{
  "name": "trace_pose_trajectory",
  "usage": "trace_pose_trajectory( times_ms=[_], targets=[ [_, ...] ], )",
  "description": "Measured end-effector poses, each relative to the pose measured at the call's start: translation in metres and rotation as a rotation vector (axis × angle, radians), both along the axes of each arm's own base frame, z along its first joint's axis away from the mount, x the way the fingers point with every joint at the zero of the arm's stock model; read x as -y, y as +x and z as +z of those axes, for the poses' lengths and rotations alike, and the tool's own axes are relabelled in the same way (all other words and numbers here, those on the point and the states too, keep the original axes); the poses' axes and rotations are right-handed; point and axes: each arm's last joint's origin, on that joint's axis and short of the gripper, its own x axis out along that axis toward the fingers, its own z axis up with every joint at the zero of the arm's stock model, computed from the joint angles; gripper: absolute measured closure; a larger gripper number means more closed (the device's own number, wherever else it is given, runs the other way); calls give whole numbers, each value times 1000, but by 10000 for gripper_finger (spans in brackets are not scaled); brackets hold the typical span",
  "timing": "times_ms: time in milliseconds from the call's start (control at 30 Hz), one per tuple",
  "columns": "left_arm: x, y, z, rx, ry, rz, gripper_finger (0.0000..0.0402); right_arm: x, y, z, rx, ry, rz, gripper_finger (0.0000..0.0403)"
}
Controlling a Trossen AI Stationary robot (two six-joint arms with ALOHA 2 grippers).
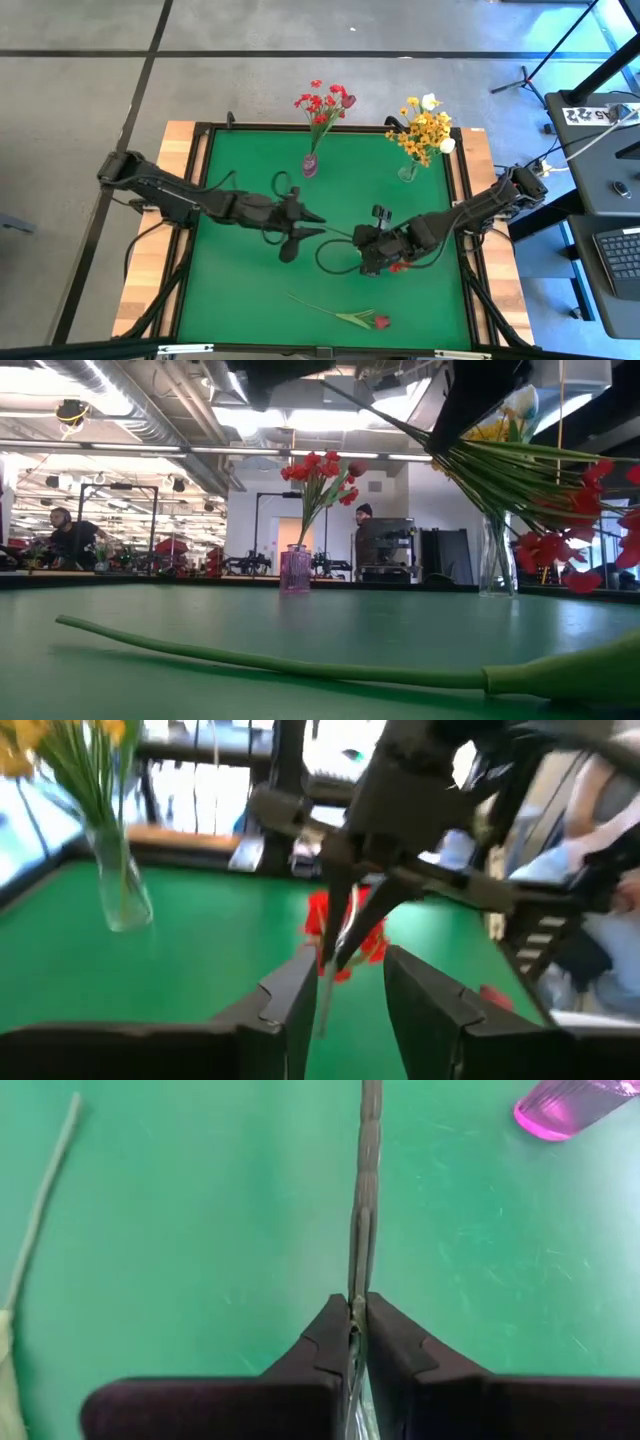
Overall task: Sort flowers into vase by color
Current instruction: Put the red flowers into the pink transparent vase
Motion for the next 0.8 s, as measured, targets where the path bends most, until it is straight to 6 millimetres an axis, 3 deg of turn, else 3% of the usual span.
trace_pose_trajectory(
  times_ms=[200, 400, 567, 800],
  targets=[
    [-14, 35, -9, -263, -28, 56, 280, -1, 1, -14, -81, -99, 32, 382],
    [-27, 59, -26, -382, -161, -67, 279, -3, 7, -33, -168, -167, 67, 382],
    [-33, 67, -38, -418, -199, -99, 279, -4, 12, -44, -190, -221, 80, 382],
    [-38, 67, -46, -465, -257, -110, 280, -3, 13, -43, -173, -272, 81, 381]
  ],
)
